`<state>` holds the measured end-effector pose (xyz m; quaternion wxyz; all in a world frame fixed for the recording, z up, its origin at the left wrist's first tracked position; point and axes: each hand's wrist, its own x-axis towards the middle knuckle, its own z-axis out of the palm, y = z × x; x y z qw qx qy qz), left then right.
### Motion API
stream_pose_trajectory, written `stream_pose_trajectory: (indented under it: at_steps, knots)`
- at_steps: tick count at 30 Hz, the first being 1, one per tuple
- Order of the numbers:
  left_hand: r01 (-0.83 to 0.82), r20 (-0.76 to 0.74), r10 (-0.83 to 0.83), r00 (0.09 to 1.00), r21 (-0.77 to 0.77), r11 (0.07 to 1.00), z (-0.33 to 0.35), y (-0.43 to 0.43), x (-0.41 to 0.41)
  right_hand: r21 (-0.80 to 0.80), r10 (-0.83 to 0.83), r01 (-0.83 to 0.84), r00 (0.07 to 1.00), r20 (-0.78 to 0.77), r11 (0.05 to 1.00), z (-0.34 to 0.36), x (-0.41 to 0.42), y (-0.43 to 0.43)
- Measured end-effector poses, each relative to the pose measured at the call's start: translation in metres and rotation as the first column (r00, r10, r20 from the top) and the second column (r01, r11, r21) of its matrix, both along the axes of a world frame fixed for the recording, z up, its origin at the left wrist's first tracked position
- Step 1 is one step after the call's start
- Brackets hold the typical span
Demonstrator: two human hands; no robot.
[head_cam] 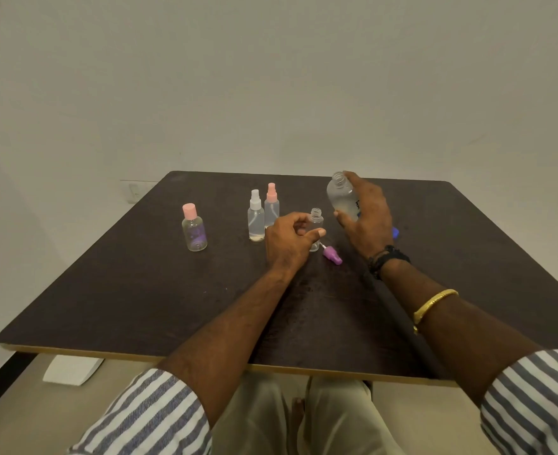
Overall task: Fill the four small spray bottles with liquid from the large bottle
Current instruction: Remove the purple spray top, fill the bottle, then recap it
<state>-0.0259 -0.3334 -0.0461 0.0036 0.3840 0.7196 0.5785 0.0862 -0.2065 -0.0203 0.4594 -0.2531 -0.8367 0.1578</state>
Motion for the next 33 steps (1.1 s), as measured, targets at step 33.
stream_pose_trajectory:
  at_steps: [33]
  knots:
    - [0.029, -0.022, -0.029, 0.999, 0.005, 1.0, 0.006, -0.012, -0.001, 0.495, -0.229, 0.062, 0.932, 0.283, 0.866, 0.005, 0.013, -0.007]
